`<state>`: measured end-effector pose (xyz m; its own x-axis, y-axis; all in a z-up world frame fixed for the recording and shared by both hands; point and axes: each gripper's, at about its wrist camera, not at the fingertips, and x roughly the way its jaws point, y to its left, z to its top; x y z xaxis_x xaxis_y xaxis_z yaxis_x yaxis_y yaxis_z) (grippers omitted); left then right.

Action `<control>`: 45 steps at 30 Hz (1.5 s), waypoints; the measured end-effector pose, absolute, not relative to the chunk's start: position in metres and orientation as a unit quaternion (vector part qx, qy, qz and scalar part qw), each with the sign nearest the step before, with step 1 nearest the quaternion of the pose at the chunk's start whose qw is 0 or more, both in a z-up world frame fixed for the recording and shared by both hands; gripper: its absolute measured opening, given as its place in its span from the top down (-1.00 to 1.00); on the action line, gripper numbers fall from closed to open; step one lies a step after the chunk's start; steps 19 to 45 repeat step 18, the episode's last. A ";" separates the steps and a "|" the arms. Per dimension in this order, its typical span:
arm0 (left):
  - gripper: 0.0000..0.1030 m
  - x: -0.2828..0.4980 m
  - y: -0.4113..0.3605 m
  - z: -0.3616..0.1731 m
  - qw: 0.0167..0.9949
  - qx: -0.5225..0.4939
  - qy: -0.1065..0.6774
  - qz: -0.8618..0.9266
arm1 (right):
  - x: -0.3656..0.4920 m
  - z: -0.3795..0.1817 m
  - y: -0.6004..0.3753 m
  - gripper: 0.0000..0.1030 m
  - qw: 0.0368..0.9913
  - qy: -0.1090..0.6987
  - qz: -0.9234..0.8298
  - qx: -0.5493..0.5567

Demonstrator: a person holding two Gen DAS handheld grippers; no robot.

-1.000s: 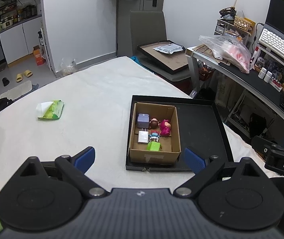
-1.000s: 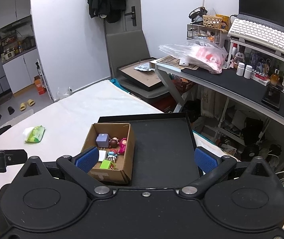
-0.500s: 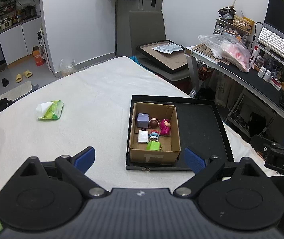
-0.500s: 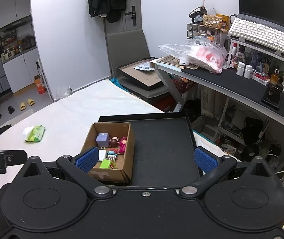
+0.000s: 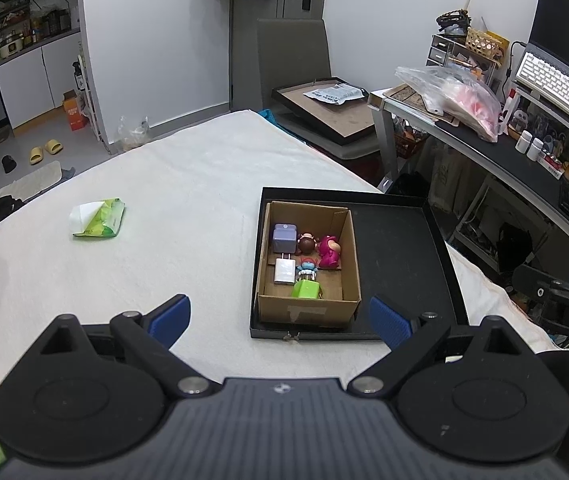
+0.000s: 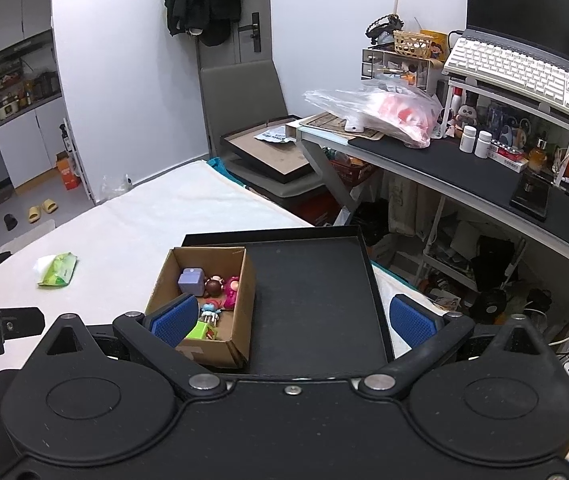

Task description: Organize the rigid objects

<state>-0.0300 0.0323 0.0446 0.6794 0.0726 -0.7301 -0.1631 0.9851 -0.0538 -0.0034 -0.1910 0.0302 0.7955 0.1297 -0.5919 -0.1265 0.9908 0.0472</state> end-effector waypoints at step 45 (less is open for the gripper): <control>-0.85 -0.020 0.026 0.021 0.912 -0.056 0.405 0.040 | 0.007 0.017 -0.191 -1.00 0.941 0.332 0.061 0.001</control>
